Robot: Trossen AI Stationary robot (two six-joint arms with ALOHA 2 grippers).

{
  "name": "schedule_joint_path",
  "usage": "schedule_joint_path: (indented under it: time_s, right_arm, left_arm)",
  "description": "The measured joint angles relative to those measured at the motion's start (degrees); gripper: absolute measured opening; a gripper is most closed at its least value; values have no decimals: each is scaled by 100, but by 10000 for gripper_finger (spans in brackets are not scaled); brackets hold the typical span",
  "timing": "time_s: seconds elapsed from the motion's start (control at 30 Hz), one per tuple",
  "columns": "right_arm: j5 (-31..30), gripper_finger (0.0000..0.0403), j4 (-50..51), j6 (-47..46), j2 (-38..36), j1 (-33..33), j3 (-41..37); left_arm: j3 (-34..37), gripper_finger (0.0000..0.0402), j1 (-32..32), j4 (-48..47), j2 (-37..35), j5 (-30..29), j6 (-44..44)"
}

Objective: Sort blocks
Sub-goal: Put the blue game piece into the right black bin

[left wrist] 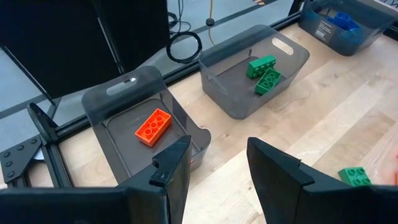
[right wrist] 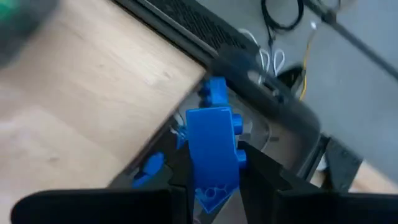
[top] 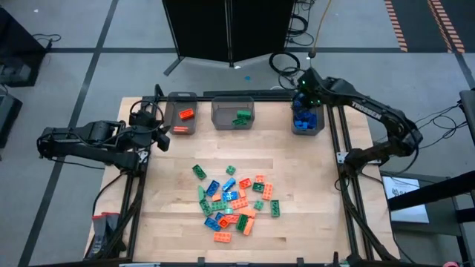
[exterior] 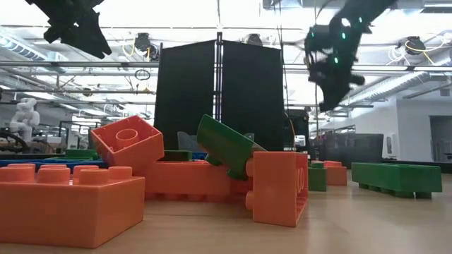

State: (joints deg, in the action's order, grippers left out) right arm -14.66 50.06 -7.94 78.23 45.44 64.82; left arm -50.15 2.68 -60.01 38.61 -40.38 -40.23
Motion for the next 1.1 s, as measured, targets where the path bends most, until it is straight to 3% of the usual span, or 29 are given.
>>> schedule_joint_path:
  time_s: [0.2, 0.77, 0.97, 1.1]
  right_arm:
    - [2, 73, -826, -418, 200, 434, -808]
    - [-12, 77, -1372, -351, 1135, 1094, -907]
    - [-2, 194, -1416, -317, 1135, 1096, -807]
    - [148, 236, -1066, -163, 1135, 1097, -449]
  left_arm:
    - [0, 160, 0, 0, 1, -16, 0]
    - [0, 160, 0, 2, 127, -20, -11]
    - [0, 160, 0, 0, 216, -20, 0]
    - [-1, 160, 0, 0, 232, -20, 4]
